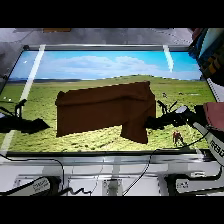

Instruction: Fold the clothes and pants, and hang the long-sleeved shirts on hangers.

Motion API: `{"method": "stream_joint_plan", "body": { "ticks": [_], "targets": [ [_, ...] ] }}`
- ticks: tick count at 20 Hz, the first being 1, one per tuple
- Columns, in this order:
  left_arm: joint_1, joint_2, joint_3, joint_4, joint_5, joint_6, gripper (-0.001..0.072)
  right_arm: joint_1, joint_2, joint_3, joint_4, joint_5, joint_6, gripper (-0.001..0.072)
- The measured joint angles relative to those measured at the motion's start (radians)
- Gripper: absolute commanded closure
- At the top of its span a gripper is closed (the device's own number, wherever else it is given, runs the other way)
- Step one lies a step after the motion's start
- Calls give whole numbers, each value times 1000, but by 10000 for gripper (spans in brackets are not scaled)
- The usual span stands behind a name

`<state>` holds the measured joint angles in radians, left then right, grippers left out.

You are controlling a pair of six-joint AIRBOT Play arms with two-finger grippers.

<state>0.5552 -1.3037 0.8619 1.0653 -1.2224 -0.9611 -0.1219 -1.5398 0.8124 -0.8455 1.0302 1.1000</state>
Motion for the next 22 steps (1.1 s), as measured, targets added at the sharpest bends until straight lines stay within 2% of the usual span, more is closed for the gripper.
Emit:
{"method": "stream_joint_plan", "body": {
  "ticks": [6, 9, 12, 13, 18, 22],
  "targets": [
    [0, -1, -173, -111, 62, 8, 289, 3, 15, 0, 0, -37, -13, 699],
    [-7, 0, -230, -172, 97, 21, 328, 3, 24, -1, -5, -43, -18, 699],
    [-31, -1, -261, -189, 137, 36, 653, 3, 41, -1, -9, -48, -21, 699],
    [-40, -1, -266, -196, 160, 40, 691, 3, 51, -1, -17, -52, -21, 699],
    [-68, 7, -271, -290, 251, 46, 692, 3, 156, -1, -16, -66, -21, 700],
    [-71, 90, -264, -322, 252, 53, 691, 3, 321, -1, -10, -54, -7, 700]
  ]
}}
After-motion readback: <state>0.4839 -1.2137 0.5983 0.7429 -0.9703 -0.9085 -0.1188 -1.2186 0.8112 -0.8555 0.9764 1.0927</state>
